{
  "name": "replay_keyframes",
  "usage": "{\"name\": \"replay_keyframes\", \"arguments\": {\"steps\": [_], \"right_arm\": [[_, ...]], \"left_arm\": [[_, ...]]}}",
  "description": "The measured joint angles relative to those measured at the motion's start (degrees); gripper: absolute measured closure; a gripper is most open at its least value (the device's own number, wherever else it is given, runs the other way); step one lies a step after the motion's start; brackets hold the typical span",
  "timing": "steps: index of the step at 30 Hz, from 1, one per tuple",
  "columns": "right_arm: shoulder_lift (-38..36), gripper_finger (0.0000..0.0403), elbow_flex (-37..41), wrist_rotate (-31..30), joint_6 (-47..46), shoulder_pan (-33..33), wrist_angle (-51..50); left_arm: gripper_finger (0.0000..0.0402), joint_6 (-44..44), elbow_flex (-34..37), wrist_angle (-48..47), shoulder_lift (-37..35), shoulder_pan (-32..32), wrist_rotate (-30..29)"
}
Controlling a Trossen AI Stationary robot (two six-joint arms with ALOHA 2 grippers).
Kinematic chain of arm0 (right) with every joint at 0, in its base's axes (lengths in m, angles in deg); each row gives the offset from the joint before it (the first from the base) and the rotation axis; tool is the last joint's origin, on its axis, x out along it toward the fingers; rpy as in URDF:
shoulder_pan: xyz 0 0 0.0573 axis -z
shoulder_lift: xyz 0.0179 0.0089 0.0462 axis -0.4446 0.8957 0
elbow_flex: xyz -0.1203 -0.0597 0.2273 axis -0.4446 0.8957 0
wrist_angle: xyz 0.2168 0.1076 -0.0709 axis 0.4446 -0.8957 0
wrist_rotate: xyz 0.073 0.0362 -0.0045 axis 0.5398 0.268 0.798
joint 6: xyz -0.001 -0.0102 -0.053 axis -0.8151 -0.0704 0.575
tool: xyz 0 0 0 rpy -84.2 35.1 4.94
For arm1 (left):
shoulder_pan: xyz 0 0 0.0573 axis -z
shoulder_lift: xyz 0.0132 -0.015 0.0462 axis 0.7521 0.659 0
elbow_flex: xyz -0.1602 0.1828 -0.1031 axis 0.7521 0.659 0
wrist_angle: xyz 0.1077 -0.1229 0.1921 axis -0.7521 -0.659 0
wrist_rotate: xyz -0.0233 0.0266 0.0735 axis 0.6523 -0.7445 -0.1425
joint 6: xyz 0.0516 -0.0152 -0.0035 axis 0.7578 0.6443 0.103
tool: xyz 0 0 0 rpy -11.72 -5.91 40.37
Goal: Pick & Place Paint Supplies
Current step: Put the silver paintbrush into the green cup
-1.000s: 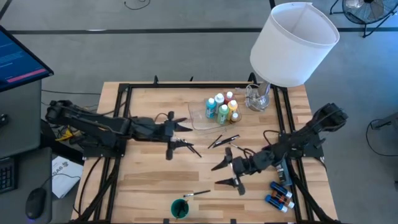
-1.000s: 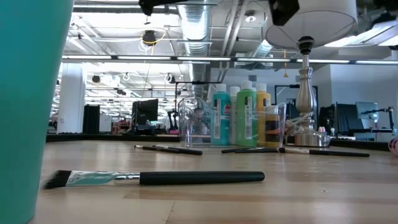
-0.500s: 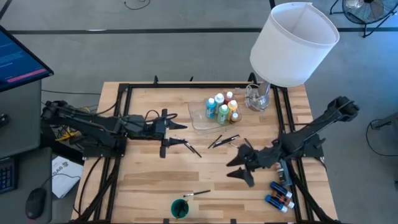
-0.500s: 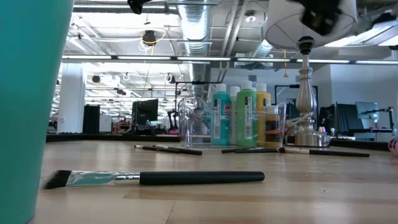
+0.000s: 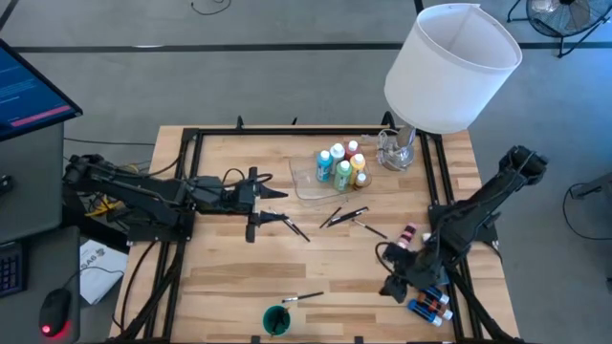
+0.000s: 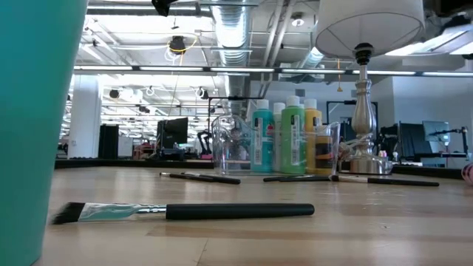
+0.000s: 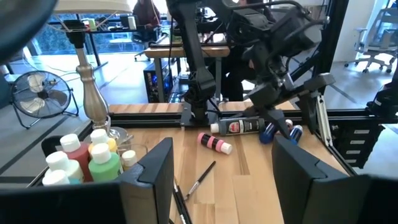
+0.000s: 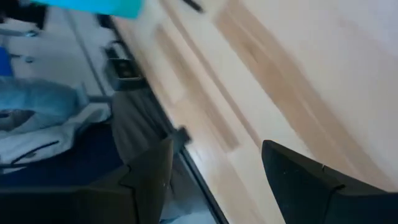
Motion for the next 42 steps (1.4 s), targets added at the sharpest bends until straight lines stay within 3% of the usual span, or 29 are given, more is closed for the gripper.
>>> {"name": "replay_keyframes", "arguments": {"steps": [8,12,25,31,42], "right_arm": [[-0.3,0.0163,0.0,2.6,-17.0,-1.1,-13.0],[-0.3,0.0163,0.0,3.3,-19.5,-0.3,-18.0],[-0.3,0.0163,0.0,2.2,1.2,6.6,-20.4],[-0.3,0.0163,0.0,-4.0,8.0,9.2,-20.4],[5.5,0.0163,0.0,-28.9,22.6,14.8,-15.4]], "left_arm": [[0.0238,0.0,0.0,0.5,0.8,0.0,0.0],[0.0238,0.4,0.0,0.8,1.1,0.0,0.0],[0.0238,0.4,0.0,1.0,1.2,0.0,0.0],[0.0238,0.4,0.0,1.0,1.2,0.0,0.0],[0.0238,0.6,0.0,0.9,1.2,0.0,0.0]]}}
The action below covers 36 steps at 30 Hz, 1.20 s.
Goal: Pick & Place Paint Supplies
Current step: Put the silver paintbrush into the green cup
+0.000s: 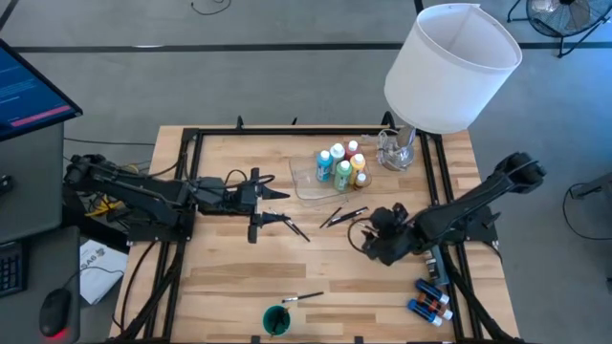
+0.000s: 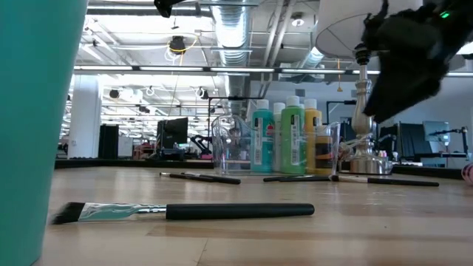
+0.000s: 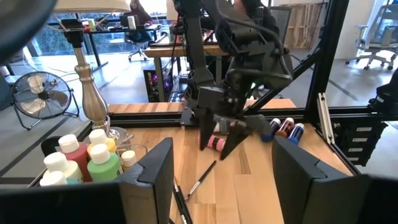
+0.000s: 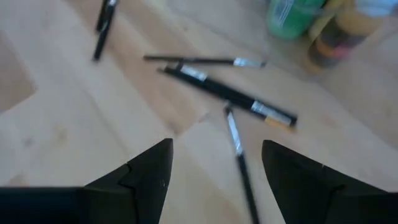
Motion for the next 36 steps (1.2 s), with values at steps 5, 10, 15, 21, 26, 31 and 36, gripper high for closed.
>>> {"name": "replay_keyframes", "arguments": {"steps": [5,10,15,21,26,31,36], "right_arm": [[5.2,0.0163,0.0,-1.8,2.3,1.8,4.0],[12.6,0.0163,0.0,-7.9,3.1,1.9,12.7],[19.8,0.0163,0.0,-20.5,8.5,-1.8,22.5],[22.8,0.0163,0.0,-36.9,-6.4,-8.4,14.7],[23.5,0.0163,0.1,-29.7,-7.1,-8.8,10.2],[23.4,0.0163,0.0,-22.8,-5.3,-7.6,13.9],[23.4,0.0163,0.0,-19.3,-5.2,-7.0,16.8]], "left_arm": [[0.0238,0.0,0.0,0.0,0.0,0.0,0.0],[0.0238,0.0,0.0,-0.1,0.0,0.0,0.0],[0.0238,0.0,0.0,-0.3,0.0,0.0,0.0],[0.0238,0.0,0.0,-0.6,0.0,0.0,0.0],[0.0238,0.2,0.0,-0.5,0.0,0.0,0.0],[0.0238,0.2,0.0,-0.3,0.0,0.0,0.0],[0.0238,0.2,0.0,-0.1,0.0,0.0,0.0]]}}
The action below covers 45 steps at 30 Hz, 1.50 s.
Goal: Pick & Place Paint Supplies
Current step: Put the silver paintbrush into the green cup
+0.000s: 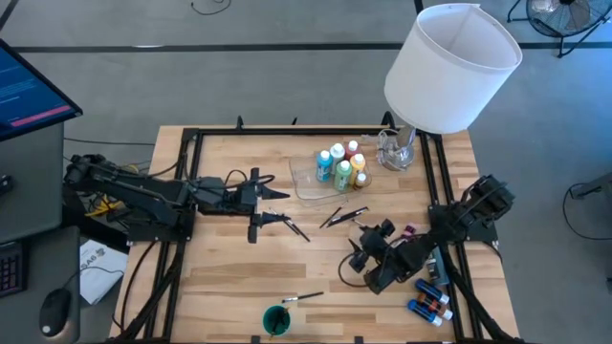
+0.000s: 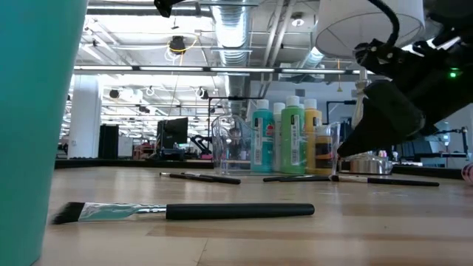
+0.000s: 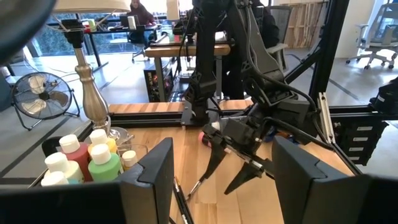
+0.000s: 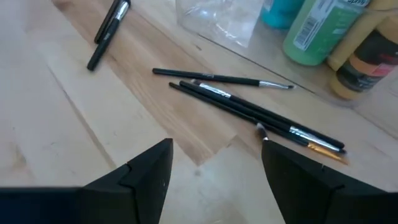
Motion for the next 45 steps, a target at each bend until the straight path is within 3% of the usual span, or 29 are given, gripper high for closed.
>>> {"name": "replay_keyframes", "arguments": {"steps": [5,13,25,36,45], "right_arm": [[0.0,0.0163,0.0,-0.1,0.8,1.6,-0.8],[0.2,0.0163,0.0,-0.1,13.3,4.4,-0.7],[0.2,0.0163,0.2,-0.2,15.1,4.5,-0.4],[0.2,0.0163,12.1,-7.1,11.7,0.2,21.3],[0.2,0.0163,12.9,-7.2,13.5,3.5,21.5]], "left_arm": [[0.0238,0.0,0.0,0.0,0.0,0.0,0.0],[0.0238,0.9,0.0,0.0,0.0,0.0,0.0],[0.0238,1.6,0.0,0.0,0.0,0.0,0.0],[0.0238,1.6,0.0,0.0,0.0,0.0,0.0],[0.0238,1.6,0.0,0.6,0.0,-0.2,0.0]]}}
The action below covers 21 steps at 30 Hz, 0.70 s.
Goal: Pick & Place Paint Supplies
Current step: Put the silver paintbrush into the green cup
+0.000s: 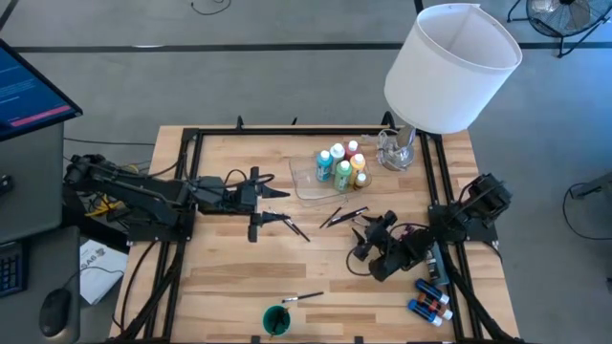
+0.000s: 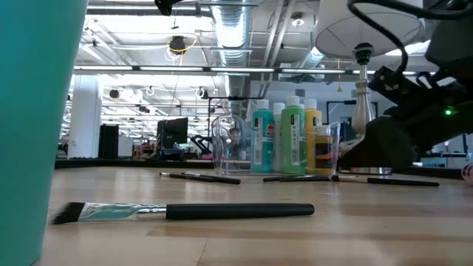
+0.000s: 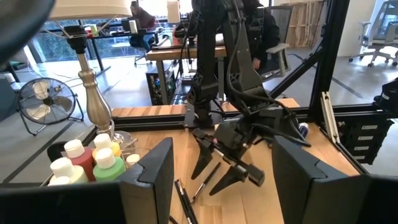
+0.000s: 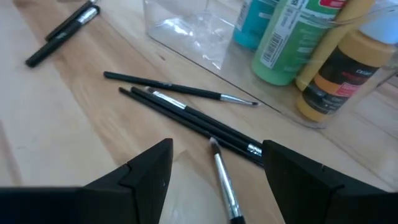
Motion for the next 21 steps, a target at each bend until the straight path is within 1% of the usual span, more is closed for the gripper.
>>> {"name": "replay_keyframes", "arguments": {"steps": [8,15,18,21], "right_arm": [[0.0,0.0163,0.0,5.8,4.7,3.5,0.9],[0.0,0.0163,0.0,6.0,5.4,3.6,0.8],[0.0,0.0163,0.0,6.1,4.3,3.6,0.8],[2.0,0.0163,-0.1,6.5,4.1,3.6,2.3]], "left_arm": [[0.0238,0.1,0.0,0.0,0.0,0.0,0.0],[0.0238,0.1,0.0,0.0,0.0,0.0,0.0],[0.0238,0.1,0.0,0.0,0.0,0.0,0.0],[0.0238,0.1,0.0,0.0,0.0,0.0,0.0]]}}
